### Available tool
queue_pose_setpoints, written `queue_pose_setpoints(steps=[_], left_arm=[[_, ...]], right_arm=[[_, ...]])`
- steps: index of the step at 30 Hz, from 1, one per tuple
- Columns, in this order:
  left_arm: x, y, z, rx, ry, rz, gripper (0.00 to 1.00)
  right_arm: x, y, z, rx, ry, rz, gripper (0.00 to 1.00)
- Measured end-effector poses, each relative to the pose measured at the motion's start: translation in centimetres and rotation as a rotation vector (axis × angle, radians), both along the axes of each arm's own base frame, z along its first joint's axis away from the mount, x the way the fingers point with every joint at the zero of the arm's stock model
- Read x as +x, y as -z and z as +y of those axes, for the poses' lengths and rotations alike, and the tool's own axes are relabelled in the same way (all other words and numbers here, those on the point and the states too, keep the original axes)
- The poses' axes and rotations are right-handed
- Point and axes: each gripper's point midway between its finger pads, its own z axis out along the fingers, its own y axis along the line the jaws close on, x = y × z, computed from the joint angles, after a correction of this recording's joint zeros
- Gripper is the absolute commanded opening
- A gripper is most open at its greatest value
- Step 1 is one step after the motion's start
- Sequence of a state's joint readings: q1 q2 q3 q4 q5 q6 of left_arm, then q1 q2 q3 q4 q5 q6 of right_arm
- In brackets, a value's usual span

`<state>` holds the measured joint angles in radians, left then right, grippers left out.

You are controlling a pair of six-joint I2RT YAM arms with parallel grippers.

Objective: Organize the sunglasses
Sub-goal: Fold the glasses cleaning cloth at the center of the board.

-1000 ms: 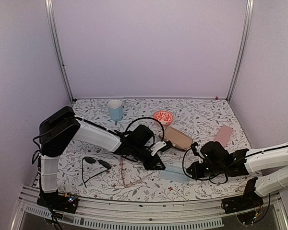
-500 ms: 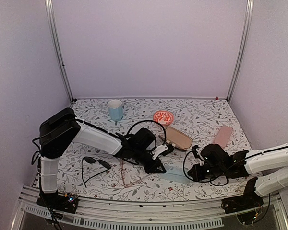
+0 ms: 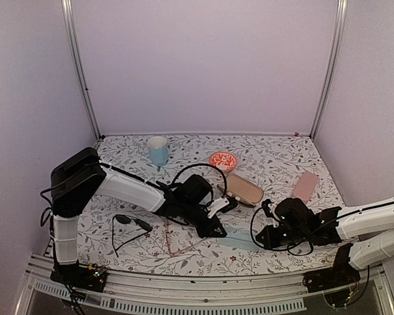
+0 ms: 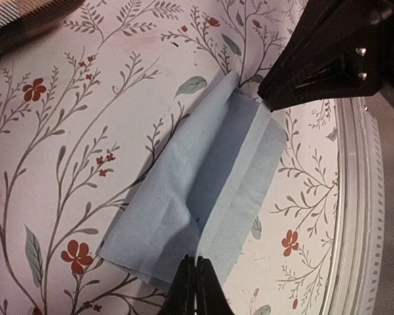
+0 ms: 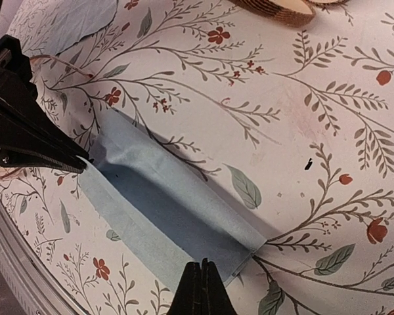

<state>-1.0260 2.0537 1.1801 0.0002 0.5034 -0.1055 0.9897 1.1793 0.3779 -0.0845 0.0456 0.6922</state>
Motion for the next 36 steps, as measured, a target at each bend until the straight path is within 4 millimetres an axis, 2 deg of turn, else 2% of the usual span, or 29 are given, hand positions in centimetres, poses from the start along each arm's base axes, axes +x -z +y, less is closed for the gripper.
queue_pose_setpoints(steps=[14, 27, 31, 36], left_arm=[[-0.5, 0.4, 0.2, 0.013, 0.006, 0.007, 0.00], [-0.5, 0.5, 0.3, 0.022, 0.003, 0.007, 0.09], [-0.6, 0.7, 0.4, 0.030, 0.003, 0.007, 0.12], [-0.7, 0.7, 0.4, 0.033, 0.006, 0.004, 0.22]], right_arm=[[-0.7, 0.3, 0.1, 0.002, -0.008, 0.014, 0.00], [-1.3, 0.5, 0.1, 0.008, -0.016, 0.024, 0.01], [-1.5, 0.5, 0.2, 0.014, -0.021, 0.029, 0.03], [-1.8, 0.4, 0.3, 0.026, -0.019, 0.038, 0.14]])
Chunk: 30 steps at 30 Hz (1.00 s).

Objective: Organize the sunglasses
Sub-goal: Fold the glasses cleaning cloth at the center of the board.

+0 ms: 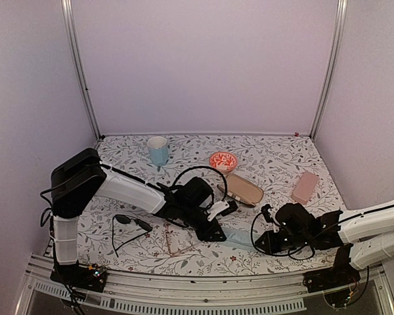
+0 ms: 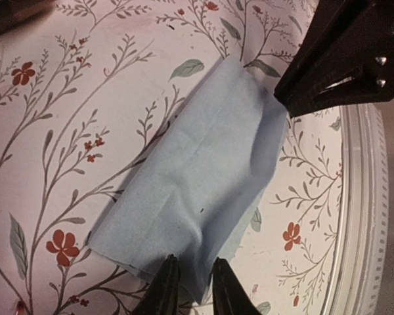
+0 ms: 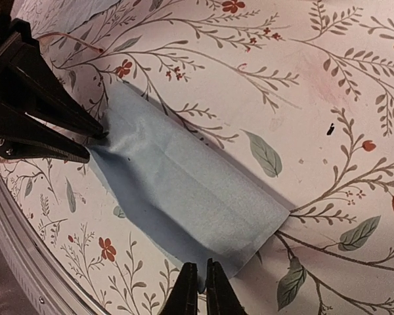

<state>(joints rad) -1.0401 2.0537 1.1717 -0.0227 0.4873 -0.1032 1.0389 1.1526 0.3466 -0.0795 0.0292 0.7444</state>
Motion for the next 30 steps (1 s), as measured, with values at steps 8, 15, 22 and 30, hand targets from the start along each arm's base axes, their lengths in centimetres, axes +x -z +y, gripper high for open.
queue_pose_setpoints(steps=[8, 15, 22, 30], left_arm=[[-0.3, -0.1, 0.0, 0.003, 0.003, 0.000, 0.27], [-1.2, -1.2, 0.9, 0.013, 0.006, -0.007, 0.35], [-1.5, -3.3, 1.3, 0.000, 0.000, -0.039, 0.39], [0.4, -4.5, 0.5, -0.015, -0.046, -0.066, 0.38]], right_arm=[[-0.7, 0.0, 0.0, 0.019, -0.002, 0.014, 0.18], [-1.0, -0.9, -0.1, 0.053, 0.010, 0.011, 0.29], [-0.2, -1.2, -1.2, 0.032, 0.089, -0.013, 0.37], [2.2, -1.7, -2.8, 0.005, 0.206, -0.021, 0.38]])
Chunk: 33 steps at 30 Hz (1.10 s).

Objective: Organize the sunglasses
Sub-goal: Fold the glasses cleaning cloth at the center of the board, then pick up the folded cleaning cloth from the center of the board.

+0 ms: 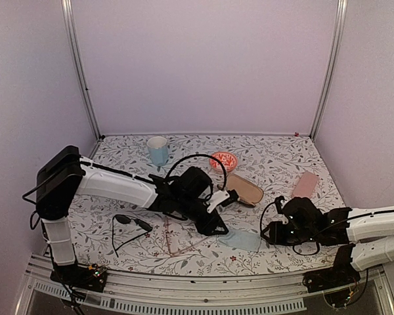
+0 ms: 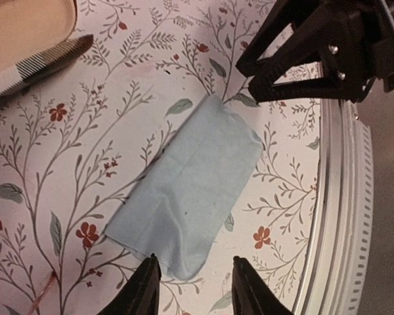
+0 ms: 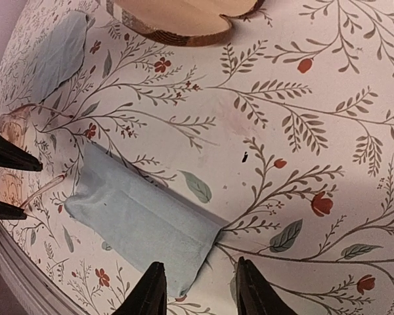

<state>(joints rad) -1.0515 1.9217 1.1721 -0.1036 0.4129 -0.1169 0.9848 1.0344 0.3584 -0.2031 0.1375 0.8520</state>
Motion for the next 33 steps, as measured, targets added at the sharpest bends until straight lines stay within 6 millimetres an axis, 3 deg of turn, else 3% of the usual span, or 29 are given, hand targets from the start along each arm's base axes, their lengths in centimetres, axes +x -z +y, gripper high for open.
queue_pose_setpoints(steps=[5, 11, 33], left_arm=[[1.8, 0.8, -1.2, 0.016, -0.025, -0.029, 0.38], [1.8, 4.3, -0.1, 0.123, -0.031, -0.044, 0.38], [1.3, 5.0, 0.5, 0.223, -0.055, -0.244, 0.40]], right_arm=[[0.9, 0.2, -0.5, -0.024, 0.024, 0.005, 0.39], [0.8, 1.3, -0.5, -0.064, 0.008, 0.034, 0.39], [0.7, 2.1, -0.1, -0.070, -0.019, 0.053, 0.39]])
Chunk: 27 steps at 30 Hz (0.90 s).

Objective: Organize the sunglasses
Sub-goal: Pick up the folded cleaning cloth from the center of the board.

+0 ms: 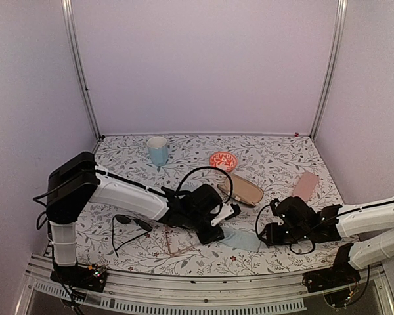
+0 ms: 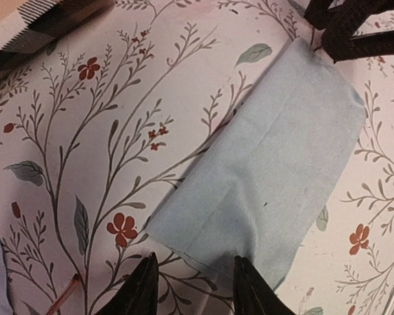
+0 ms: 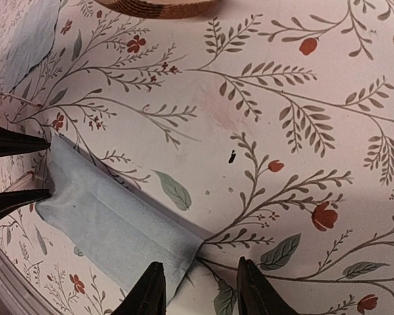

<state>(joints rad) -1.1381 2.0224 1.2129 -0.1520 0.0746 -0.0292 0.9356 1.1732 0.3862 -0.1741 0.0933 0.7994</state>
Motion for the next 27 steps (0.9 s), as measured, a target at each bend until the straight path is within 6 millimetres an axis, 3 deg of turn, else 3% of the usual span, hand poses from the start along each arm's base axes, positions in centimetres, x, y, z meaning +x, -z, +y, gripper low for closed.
queue_pose_setpoints(steps=[14, 22, 27], left_arm=[[-0.2, -0.5, 1.7, 0.053, -0.008, -0.062, 0.41], [-0.4, -1.9, 1.0, -0.037, 0.031, 0.039, 0.41], [1.0, -2.5, 0.2, -0.101, 0.034, 0.110, 0.41]], right_arm=[[0.5, 0.5, 0.5, -0.030, -0.010, 0.009, 0.37], [1.1, 0.5, 0.6, -0.020, -0.008, 0.004, 0.35], [1.3, 0.5, 0.9, -0.004, -0.008, 0.006, 0.32]])
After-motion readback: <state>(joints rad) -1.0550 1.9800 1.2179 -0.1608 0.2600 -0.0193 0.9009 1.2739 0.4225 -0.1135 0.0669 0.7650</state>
